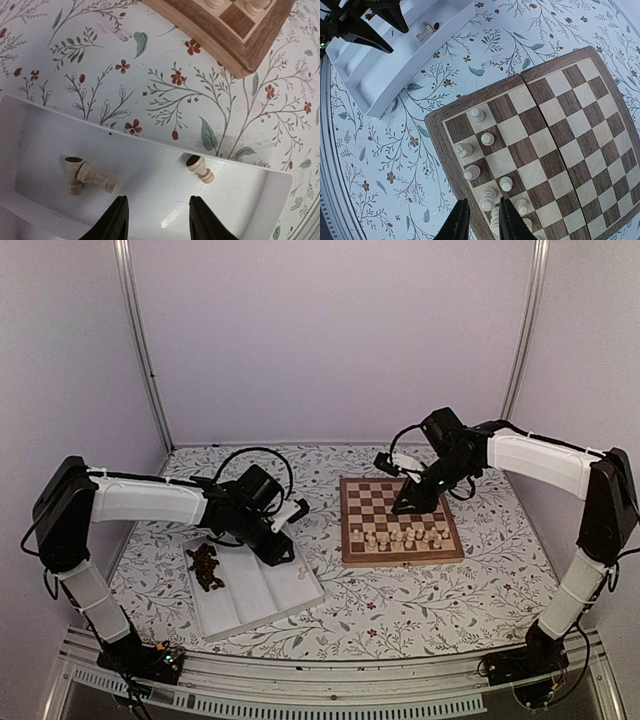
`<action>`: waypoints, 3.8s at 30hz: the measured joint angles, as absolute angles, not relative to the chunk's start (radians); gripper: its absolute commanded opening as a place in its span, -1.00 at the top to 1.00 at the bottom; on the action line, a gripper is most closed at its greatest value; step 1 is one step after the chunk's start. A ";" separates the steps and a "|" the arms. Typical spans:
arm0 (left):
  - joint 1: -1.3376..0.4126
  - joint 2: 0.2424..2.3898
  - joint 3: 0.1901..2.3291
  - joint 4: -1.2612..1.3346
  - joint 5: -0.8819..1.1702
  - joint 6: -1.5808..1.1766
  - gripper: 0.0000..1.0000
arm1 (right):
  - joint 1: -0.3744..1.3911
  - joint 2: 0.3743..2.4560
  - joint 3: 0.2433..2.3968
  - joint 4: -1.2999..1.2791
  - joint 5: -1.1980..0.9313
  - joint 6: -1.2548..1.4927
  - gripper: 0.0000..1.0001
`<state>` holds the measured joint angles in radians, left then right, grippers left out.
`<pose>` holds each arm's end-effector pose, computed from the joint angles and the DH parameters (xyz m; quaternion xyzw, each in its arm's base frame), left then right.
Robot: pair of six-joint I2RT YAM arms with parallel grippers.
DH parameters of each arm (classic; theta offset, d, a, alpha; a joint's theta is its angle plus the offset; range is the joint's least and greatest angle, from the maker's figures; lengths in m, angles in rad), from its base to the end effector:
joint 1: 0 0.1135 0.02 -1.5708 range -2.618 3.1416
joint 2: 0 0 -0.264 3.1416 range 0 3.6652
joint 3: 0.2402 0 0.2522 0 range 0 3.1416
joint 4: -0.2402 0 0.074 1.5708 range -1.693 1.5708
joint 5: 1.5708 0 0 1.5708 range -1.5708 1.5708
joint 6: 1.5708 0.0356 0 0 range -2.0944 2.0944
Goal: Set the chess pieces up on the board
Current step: Pick up the chess piece from the storage box.
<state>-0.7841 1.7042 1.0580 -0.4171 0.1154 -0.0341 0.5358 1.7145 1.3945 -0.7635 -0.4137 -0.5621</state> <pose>0.2378 -0.2430 0.1800 0.3674 0.8939 -0.1509 0.2077 0.3015 0.1956 0.2605 -0.5378 0.7844 0.1962 0.2387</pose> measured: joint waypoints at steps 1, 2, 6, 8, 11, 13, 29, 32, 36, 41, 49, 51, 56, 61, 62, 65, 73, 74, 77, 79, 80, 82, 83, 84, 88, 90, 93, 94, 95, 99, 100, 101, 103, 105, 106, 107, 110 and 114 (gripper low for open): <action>-0.784 1.711 1.058 -0.420 0.097 -0.037 0.14 | 0.536 1.711 1.386 -0.760 -0.417 -0.562 0.51; -0.782 1.714 1.058 -0.422 0.076 -0.040 0.09 | 0.536 1.705 1.377 -0.755 -0.422 -0.562 0.51; -0.773 1.716 1.069 -0.434 -0.028 -0.072 -0.02 | 0.536 1.682 1.354 -0.736 -0.433 -0.563 0.51; -0.764 1.724 1.089 -0.445 -0.071 -0.080 0.01 | 0.536 1.675 1.347 -0.728 -0.441 -0.564 0.52; -0.744 1.757 1.131 -0.461 -0.110 -0.083 0.06 | 0.536 1.674 1.343 -0.717 -0.452 -0.564 0.52; -0.732 1.778 1.149 -0.469 -0.122 -0.079 0.10 | 0.536 1.674 1.339 -0.711 -0.457 -0.564 0.51; -0.690 1.872 1.211 -0.590 -0.107 -0.004 0.24 | 0.536 1.673 1.298 -0.685 -0.475 -0.565 0.51; -0.689 1.892 1.212 -0.590 -0.099 0.008 0.25 | 0.536 1.673 1.298 -0.681 -0.482 -0.565 0.52; -0.689 1.924 1.225 -0.589 -0.089 0.022 0.36 | 0.536 1.673 1.298 -0.679 -0.487 -0.565 0.51; -0.689 1.933 1.235 -0.582 -0.063 0.044 0.65 | 0.536 1.673 1.298 -0.679 -0.499 -0.565 0.51; -0.689 1.921 1.229 -0.583 -0.036 0.049 0.84 | 0.537 1.673 1.298 -0.680 -0.526 -0.565 0.52; -0.689 1.901 1.217 -0.588 -0.031 0.044 0.85 | 0.541 1.673 1.298 -0.680 -0.538 -0.565 0.53; -0.689 1.798 1.187 -0.611 0.003 0.029 0.87 | 0.584 1.673 1.314 -0.694 -0.545 -0.571 0.52; -0.683 1.693 1.166 -0.627 0.092 0.021 0.86 | 0.653 1.673 1.364 -0.699 -0.545 -0.598 0.51; -0.681 1.677 1.162 -0.630 0.115 0.020 0.86 | 0.669 1.674 1.379 -0.700 -0.544 -0.605 0.50; -0.674 1.644 1.162 -0.645 0.195 0.014 0.85 | 0.720 1.686 1.428 -0.701 -0.529 -0.628 0.50; -0.667 1.606 1.162 -0.657 0.424 0.007 0.85 | 0.900 1.774 1.517 -0.671 -0.445 -0.693 0.49; -0.667 1.602 1.162 -0.658 0.449 0.007 0.85 | 0.918 1.794 1.530 -0.663 -0.432 -0.696 0.48; -0.665 1.591 1.162 -0.659 0.517 0.007 0.84 | 0.953 1.846 1.565 -0.641 -0.401 -0.696 0.42; -0.664 1.585 1.162 -0.661 0.556 0.006 0.84 | 0.964 1.877 1.589 -0.628 -0.389 -0.695 0.40; -0.662 1.582 1.162 -0.661 0.576 0.006 0.83 | 0.966 1.890 1.601 -0.627 -0.383 -0.695 0.39; -0.661 1.576 1.161 -0.662 0.613 0.006 0.84 | 0.970 1.917 1.629 -0.622 -0.374 -0.695 0.37; -0.661 1.575 1.161 -0.662 0.628 0.007 0.83 | 0.971 1.925 1.637 -0.619 -0.372 -0.696 0.36; -0.661 1.573 1.159 -0.661 0.640 0.006 0.83 | 0.975 1.934 1.645 -0.617 -0.371 -0.695 0.35; -0.660 1.569 1.144 -0.665 0.671 0.006 0.82 | 0.986 1.951 1.659 -0.619 -0.368 -0.696 0.33; -0.660 1.569 1.139 -0.667 0.683 0.006 0.82 | 0.994 1.956 1.667 -0.620 -0.369 -0.698 0.32; -0.660 1.569 1.135 -0.667 0.702 0.006 0.81 | 1.006 1.960 1.676 -0.625 -0.373 -0.705 0.31; -0.660 1.569 1.134 -0.667 0.707 0.006 0.81 | 1.009 1.962 1.678 -0.625 -0.375 -0.707 0.31; -0.660 1.569 1.133 -0.667 0.714 0.006 0.81 | 1.012 1.965 1.681 -0.627 -0.377 -0.710 0.31; -0.660 1.569 1.132 -0.667 0.733 0.006 0.81 | 1.021 1.977 1.684 -0.636 -0.380 -0.724 0.35; -0.660 1.569 1.131 -0.667 0.737 0.007 0.80 | 1.022 1.982 1.686 -0.639 -0.381 -0.726 0.40; -0.660 1.569 1.131 -0.669 0.738 0.008 0.78 | 1.023 1.988 1.692 -0.644 -0.384 -0.728 0.45; -0.658 1.569 1.127 -0.673 0.740 0.007 0.74 | 1.023 1.999 1.708 -0.650 -0.390 -0.735 0.57; -0.657 1.569 1.124 -0.678 0.740 0.007 0.67 | 1.023 2.008 1.722 -0.656 -0.393 -0.739 0.68; -0.657 1.569 1.123 -0.679 0.739 0.010 0.60 | 1.023 2.011 1.727 -0.659 -0.395 -0.739 0.73; -0.657 1.569 1.122 -0.680 0.737 0.010 0.52 | 1.023 2.012 1.728 -0.661 -0.396 -0.738 0.76; -0.657 1.568 1.118 -0.673 0.717 0.006 0.36 | 1.023 2.015 1.728 -0.665 -0.402 -0.729 0.81; -0.656 1.524 1.092 -0.647 0.668 0.002 0.17 | 1.023 2.017 1.728 -0.669 -0.411 -0.713 0.85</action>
